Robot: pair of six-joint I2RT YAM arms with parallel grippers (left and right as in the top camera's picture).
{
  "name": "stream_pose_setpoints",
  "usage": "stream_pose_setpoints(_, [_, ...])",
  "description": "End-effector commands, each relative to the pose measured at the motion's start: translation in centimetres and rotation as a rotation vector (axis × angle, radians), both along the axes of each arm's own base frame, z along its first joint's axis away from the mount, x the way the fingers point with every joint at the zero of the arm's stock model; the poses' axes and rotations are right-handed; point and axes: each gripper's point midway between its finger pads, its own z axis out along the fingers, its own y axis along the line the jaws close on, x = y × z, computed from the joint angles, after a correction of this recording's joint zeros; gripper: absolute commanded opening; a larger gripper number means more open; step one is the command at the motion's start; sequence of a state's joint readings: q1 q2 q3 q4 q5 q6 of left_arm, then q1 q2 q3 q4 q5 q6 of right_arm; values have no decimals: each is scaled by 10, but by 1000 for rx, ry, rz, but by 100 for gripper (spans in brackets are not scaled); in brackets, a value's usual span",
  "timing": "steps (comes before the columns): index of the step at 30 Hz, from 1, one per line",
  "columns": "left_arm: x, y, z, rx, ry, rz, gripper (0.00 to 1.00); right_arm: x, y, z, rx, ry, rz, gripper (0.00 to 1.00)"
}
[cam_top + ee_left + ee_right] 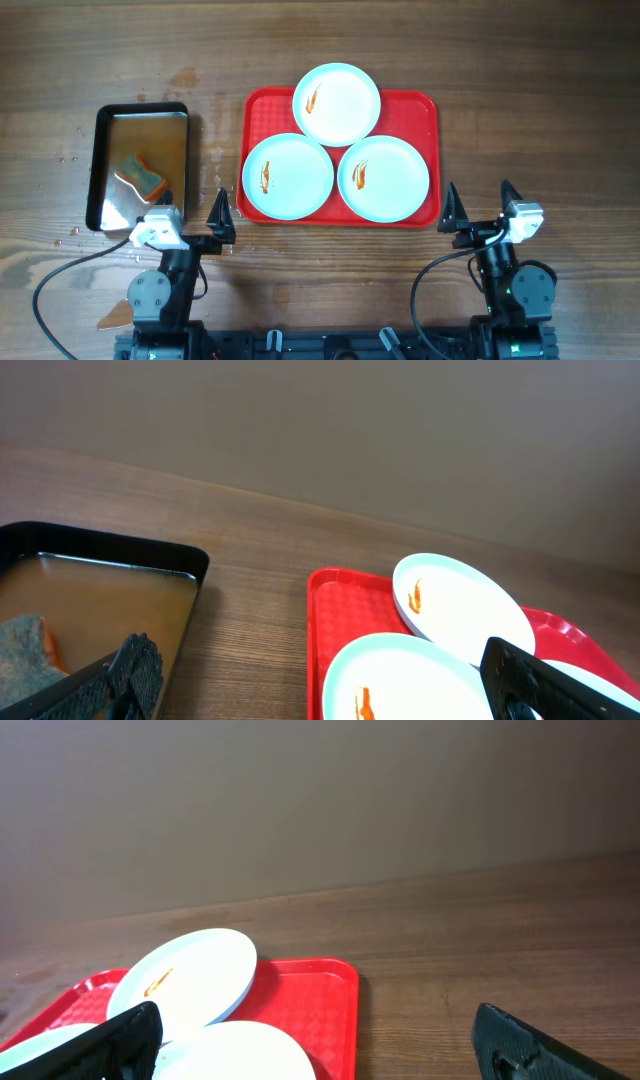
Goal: Clean dirty plates on tray and stack at the side
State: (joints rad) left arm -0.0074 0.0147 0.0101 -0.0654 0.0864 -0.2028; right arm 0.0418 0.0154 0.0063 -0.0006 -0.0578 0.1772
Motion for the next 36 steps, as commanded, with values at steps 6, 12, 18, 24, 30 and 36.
stream_pose_setpoints(6, [0,1,-3,17,8,7,100,0,-4,1,-17,-8,-20,100])
stream_pose_setpoints(12, [0,3,-4,18,8,19,100,0,-4,1,-17,-8,-20,100])
stream_pose_setpoints(18, [0,3,-4,18,9,19,100,0,-4,1,-17,-8,-20,100])
stream_pose_setpoints(24, [-28,-80,24,-399,34,-481,100,0,-4,1,-18,-8,-20,100])
stream_pose_setpoints(30, [-61,-110,78,-598,-36,-755,100,0,-4,1,-17,-8,-20,100])
stream_pose_setpoints(36, [-82,-100,162,-297,-325,-718,100,0,-4,1,-17,-8,-20,100])
